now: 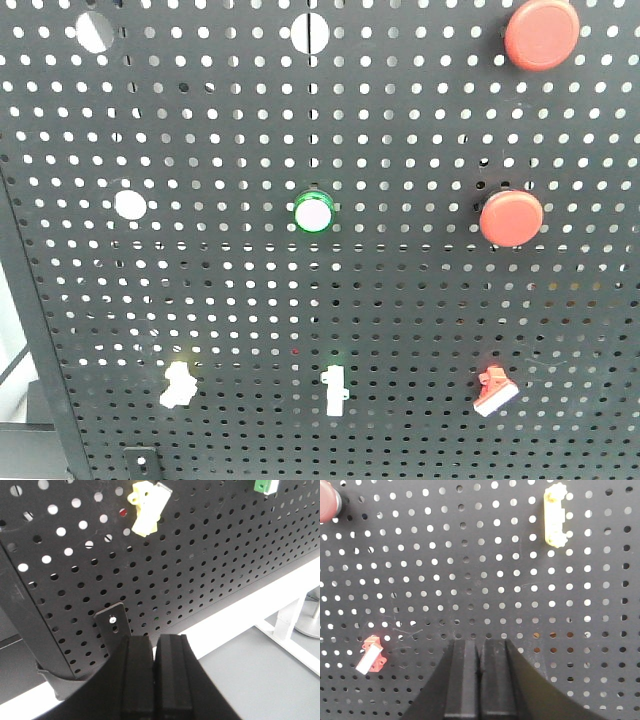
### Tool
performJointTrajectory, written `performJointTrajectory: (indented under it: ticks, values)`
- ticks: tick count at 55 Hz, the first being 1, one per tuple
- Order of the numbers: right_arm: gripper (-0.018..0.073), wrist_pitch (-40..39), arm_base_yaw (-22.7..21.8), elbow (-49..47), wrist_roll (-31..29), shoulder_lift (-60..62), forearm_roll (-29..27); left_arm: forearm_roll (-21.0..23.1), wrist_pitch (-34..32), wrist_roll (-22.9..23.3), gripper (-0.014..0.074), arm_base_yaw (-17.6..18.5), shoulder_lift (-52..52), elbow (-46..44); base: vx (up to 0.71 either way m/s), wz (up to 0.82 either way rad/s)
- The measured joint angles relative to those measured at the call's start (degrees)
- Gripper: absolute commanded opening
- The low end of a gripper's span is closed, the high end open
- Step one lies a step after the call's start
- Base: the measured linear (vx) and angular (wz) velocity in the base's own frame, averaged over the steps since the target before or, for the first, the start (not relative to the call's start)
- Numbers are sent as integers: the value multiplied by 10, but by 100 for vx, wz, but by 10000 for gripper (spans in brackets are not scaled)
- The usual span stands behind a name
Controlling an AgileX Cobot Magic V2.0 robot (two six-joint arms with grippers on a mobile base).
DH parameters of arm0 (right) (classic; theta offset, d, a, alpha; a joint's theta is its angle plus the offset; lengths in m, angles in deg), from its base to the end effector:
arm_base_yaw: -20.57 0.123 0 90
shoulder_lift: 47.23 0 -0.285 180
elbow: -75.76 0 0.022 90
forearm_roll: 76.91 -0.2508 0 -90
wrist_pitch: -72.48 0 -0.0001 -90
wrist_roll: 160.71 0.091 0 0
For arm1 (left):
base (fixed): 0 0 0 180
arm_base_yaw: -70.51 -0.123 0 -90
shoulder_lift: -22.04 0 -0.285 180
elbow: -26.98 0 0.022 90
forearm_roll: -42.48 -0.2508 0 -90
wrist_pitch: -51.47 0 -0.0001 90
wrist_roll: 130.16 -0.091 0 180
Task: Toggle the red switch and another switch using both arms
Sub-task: 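Withdraw the right gripper away from the red switch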
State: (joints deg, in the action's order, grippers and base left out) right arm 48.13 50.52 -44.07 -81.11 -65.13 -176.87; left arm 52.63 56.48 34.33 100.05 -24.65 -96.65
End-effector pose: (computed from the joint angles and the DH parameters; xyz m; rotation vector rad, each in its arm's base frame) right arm 0.0636 -0.0059 0.2948 -0.0286 1.4531 0.1336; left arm 0.1214 -0.0704 0.2669 0.5793 1.8054 -0.3024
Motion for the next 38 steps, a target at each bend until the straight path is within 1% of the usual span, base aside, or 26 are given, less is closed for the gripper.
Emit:
performJointTrajectory:
  ticks: [10, 16, 20, 24, 29, 34, 38]
  values:
    - [-6, 0, 0, 0, 0, 0, 0, -2, -5, -2, 3, 0, 2, 5, 0, 0]
    - [-6, -1, 0, 0, 0, 0, 0, -24, -20, -7, 3, -1, 24, 31, 0, 0]
    - [-6, -2, 0, 0, -1, 0, 0, -41, -50, -7, 3, -13, 59, 65, 0, 0]
    - [-6, -2, 0, 0, -1, 0, 0, -43, -99, -7, 3, -42, 115, 109, 0, 0]
    - [-6, -2, 0, 0, -1, 0, 0, -41, -134, -4, 3, -92, 191, 161, 0, 0]
    - [-6, -2, 0, 0, -1, 0, 0, -27, -132, 11, 3, -149, 265, 206, 0, 0]
    - [-6, -2, 0, 0, -1, 0, 0, -23, -108, 34, 3, -197, 320, 223, 0, 0]
